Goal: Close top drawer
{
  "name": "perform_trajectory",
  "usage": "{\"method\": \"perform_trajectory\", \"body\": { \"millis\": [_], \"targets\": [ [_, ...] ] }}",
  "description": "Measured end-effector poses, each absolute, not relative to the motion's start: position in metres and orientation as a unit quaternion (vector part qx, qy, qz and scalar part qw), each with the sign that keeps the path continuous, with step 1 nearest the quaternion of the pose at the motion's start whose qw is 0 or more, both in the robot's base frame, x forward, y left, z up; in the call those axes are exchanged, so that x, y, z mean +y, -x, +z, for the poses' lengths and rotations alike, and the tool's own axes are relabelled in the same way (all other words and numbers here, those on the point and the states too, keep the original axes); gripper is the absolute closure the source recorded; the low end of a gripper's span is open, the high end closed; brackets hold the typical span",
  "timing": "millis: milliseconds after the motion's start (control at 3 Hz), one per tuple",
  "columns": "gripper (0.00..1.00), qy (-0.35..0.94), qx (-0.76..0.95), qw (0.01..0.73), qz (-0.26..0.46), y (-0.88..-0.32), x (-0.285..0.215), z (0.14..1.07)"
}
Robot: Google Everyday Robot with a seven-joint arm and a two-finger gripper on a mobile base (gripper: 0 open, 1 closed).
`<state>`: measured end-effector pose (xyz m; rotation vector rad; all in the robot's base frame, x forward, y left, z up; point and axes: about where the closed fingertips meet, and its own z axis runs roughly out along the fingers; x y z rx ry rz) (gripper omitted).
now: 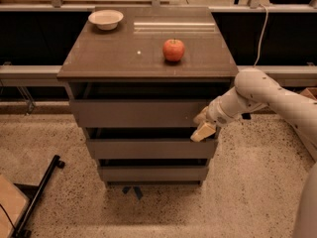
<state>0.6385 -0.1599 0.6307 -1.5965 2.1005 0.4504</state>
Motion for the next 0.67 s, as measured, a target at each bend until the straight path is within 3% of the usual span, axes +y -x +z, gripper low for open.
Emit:
{"method": "perform_trajectory", "body": {
  "millis": [333, 667],
  "targets": [
    [0.00, 0.581, 0.763, 0.229, 0.165, -0.6381, -0.1584, 0.6290],
    [0.00, 0.581, 0.763, 0.229, 0.165, -0.6381, -0.1584, 0.6290]
  ]
}}
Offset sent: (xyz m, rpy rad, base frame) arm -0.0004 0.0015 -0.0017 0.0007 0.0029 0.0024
